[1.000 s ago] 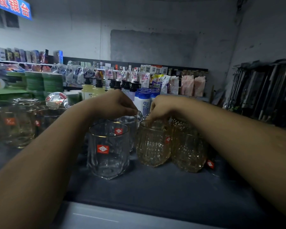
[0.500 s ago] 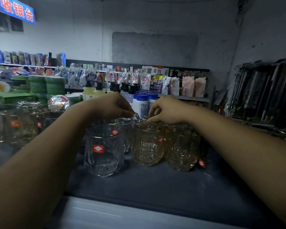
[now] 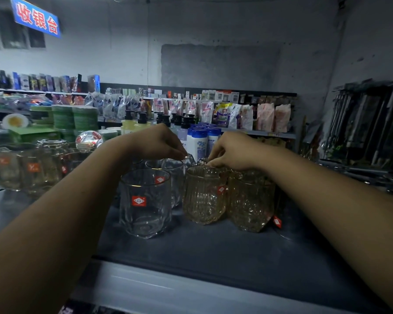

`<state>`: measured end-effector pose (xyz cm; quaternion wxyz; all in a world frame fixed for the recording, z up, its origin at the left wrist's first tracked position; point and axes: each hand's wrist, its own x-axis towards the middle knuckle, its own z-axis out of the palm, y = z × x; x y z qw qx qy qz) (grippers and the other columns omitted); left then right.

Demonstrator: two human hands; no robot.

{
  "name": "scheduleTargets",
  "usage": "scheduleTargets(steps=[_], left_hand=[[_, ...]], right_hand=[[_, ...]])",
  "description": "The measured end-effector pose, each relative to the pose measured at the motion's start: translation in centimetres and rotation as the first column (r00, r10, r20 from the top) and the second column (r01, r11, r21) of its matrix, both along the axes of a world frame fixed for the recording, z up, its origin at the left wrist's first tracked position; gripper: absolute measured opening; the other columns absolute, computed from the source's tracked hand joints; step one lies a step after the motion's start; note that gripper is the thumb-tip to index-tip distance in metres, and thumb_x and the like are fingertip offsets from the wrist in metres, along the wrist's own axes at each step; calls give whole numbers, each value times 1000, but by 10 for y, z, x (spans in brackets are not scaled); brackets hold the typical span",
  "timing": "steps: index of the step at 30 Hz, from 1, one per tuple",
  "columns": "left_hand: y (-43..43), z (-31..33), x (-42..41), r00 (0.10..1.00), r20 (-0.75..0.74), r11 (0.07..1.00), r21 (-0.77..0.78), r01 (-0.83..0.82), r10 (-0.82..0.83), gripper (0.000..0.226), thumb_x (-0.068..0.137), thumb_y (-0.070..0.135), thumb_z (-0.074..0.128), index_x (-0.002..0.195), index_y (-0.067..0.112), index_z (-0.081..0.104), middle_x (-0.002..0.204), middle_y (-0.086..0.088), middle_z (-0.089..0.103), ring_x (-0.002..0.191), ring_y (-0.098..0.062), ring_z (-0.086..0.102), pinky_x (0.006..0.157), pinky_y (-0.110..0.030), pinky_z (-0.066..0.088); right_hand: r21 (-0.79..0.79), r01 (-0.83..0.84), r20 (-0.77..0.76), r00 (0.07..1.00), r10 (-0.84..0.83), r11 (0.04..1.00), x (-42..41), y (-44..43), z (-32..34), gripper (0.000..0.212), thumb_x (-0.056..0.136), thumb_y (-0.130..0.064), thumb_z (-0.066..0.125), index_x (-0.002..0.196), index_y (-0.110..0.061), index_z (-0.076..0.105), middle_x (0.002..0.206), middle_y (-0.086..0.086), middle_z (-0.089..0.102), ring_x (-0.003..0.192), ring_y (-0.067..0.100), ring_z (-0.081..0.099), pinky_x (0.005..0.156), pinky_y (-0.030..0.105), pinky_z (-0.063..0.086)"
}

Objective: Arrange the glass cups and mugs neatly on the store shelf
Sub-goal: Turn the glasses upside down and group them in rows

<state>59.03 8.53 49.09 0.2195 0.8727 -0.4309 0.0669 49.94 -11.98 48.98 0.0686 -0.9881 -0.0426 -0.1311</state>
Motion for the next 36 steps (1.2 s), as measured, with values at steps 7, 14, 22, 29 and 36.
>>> scheduleTargets(steps=[7,14,22,29,36], left_hand=[[-1,1,-1,999,-23,998,25,50,-49,19,95,26,68,112,24,76,107,11,75,95,-3,71,90,-37,58],[-17,15,-19,998,-27,950,306,66,-61,46,96,53,54,141,42,55,148,11,52,130,-12,53,110,-40,39],[-24,21,-31,999,-22,903,427,49,-43,42,102,47,48,143,52,48,151,10,52,134,-13,50,115,-41,35],[-29,23,-39,998,-38,900,433,54,-42,40,106,34,45,145,43,51,143,12,56,121,-8,53,98,-29,36],[-26,21,-45,996,41,914,402,58,-81,38,105,36,46,141,34,57,143,8,60,120,-10,58,107,-35,43]], right_hand=[[-102,6,-32,999,-10,995,-22,-10,13,33,93,-30,72,123,-18,70,122,-1,68,102,13,60,86,30,48],[-229,75,-167,979,-115,970,-39,-33,19,38,97,-31,65,133,-17,65,133,1,65,117,18,60,104,40,48],[-210,50,-167,982,-86,976,-40,-37,17,35,97,-30,66,130,-18,67,131,-1,67,115,17,62,105,42,48],[-192,34,-135,989,-61,981,-44,-37,15,34,97,-28,65,130,-17,68,132,0,67,115,16,61,104,40,49],[-205,23,-82,996,-40,978,-53,-34,13,30,101,-28,59,127,-17,69,128,0,69,108,14,63,99,37,51]])
